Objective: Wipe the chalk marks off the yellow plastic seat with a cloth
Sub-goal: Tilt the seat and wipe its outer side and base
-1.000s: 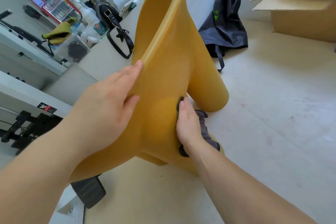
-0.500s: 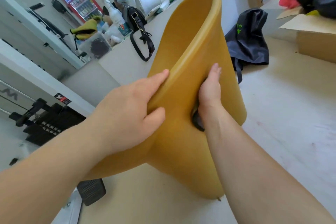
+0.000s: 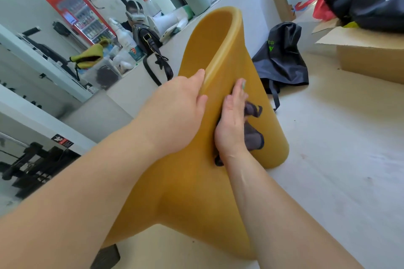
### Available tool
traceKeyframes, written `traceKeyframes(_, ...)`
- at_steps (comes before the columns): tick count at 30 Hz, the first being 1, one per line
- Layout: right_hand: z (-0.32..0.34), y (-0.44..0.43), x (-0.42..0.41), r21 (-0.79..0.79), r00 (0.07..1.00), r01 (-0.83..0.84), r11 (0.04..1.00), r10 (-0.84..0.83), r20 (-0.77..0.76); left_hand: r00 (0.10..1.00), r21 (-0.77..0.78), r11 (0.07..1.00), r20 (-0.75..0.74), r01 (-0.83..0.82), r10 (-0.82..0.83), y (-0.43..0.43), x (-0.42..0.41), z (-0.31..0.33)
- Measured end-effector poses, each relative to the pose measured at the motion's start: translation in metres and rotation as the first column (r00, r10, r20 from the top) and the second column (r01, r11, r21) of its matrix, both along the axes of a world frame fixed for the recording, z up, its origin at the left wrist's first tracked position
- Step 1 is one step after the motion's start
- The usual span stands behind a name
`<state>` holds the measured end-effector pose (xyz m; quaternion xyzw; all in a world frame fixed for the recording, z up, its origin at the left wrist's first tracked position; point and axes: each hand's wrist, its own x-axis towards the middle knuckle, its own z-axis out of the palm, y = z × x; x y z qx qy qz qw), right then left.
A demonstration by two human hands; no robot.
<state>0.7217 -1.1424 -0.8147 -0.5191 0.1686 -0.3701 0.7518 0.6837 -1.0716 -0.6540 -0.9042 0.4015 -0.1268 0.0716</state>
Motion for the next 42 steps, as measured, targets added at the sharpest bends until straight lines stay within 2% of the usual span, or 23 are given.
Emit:
traceKeyframes(3,-0.019,-0.002,0.005,0.196,0.977,-0.08,0.977,0.115,-0.178,0.999,-0.015,1.0,-0.035,0.011,-0.011,0.011,-0.007,0.001)
traceKeyframes(5,-0.02,0.005,0.001,0.374,0.968,-0.112,0.921,0.186,-0.167,0.998,-0.047,0.999,-0.065,0.022,-0.025,0.02,-0.008,0.001)
traceKeyframes(7,-0.013,0.016,-0.011,0.455,0.963,-0.121,0.882,0.216,-0.163,0.993,-0.086,0.996,-0.114,0.02,-0.03,0.025,-0.01,0.001)
traceKeyframes(9,-0.006,0.027,-0.026,0.456,0.964,-0.114,0.883,0.21,-0.165,0.985,-0.134,0.991,-0.173,0.0,-0.024,0.026,-0.012,0.001)
traceKeyframes(16,0.023,0.063,-0.069,0.283,0.972,-0.135,0.949,0.182,-0.148,0.938,-0.243,0.968,-0.345,-0.063,-0.025,0.031,-0.009,0.003)
traceKeyframes(22,0.028,0.05,-0.082,0.342,0.962,-0.153,0.927,0.219,-0.161,0.914,-0.296,0.949,-0.404,-0.105,-0.025,0.03,-0.01,0.005)
traceKeyframes(28,0.069,0.039,-0.083,0.321,0.995,-0.095,0.942,0.095,0.015,0.912,-0.261,0.963,-0.406,-0.062,-0.051,0.03,-0.011,0.006)
traceKeyframes(32,0.074,0.006,-0.047,0.222,0.996,-0.017,0.975,0.035,-0.077,0.935,-0.193,0.981,-0.343,0.018,-0.085,0.036,-0.009,0.008)
traceKeyframes(34,0.072,-0.022,-0.034,0.347,0.984,-0.012,0.938,0.073,-0.163,0.938,-0.198,0.98,-0.333,0.035,-0.101,0.035,-0.009,0.008)
traceKeyframes(36,0.076,-0.044,-0.029,0.569,0.945,-0.039,0.822,0.216,-0.247,0.93,-0.199,0.98,-0.358,0.017,-0.089,0.034,-0.009,0.009)
traceKeyframes(37,0.081,-0.049,-0.03,0.621,0.928,-0.058,0.782,0.272,-0.256,0.923,-0.201,0.98,-0.377,0.003,-0.08,0.033,-0.01,0.01)
traceKeyframes(42,0.116,-0.021,-0.069,0.512,0.895,-0.098,0.854,0.301,-0.331,0.9,-0.212,0.977,-0.431,-0.032,-0.065,0.029,-0.013,0.011)
